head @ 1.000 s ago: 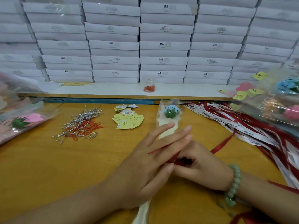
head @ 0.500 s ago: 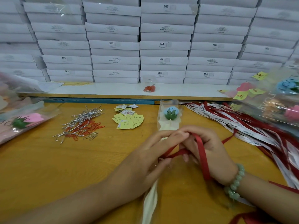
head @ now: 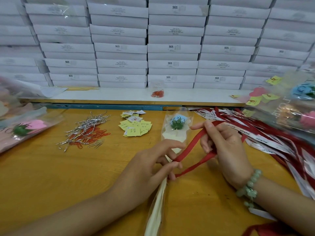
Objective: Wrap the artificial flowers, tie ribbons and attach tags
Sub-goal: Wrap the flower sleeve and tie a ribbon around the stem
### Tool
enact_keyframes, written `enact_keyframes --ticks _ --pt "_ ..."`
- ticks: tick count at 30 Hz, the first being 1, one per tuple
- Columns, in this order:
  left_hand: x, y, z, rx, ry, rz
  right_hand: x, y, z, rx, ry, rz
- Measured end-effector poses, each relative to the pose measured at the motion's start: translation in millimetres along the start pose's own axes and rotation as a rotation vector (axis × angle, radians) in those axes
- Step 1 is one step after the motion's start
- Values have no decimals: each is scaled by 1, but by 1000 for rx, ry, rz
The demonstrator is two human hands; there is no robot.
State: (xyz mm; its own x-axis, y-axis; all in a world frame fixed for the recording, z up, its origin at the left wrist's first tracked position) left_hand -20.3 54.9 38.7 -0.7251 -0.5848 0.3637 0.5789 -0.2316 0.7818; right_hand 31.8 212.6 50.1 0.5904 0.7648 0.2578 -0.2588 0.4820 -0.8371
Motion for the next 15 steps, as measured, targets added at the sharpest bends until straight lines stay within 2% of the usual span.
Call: enact_keyframes --ticks 3,5,10,15 --pt "-1 3 0 -15 1 40 -10 -5 -1 32 -104 -51" --pt "0 5 0 -17 17 41 -12 -4 -2 6 -126 0" --pt "6 -4 -1 64 79 -65 1 9 -2 -173 57 222" --pt "10 -12 1 126 115 -158 10 9 -2 -178 169 320"
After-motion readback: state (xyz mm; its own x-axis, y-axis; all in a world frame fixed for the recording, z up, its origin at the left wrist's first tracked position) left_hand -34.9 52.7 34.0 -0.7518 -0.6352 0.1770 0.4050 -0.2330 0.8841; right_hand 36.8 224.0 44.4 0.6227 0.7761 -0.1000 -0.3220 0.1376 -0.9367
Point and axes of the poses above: each hand's wrist, its own z-axis towards the middle knuckle, its own x-axis out of the back of the hand, y = z × x, the point moved 8 cm from there along z, towards the middle knuckle, and after that the axes turned 13 degrees about -z, right-handed, at the moved point
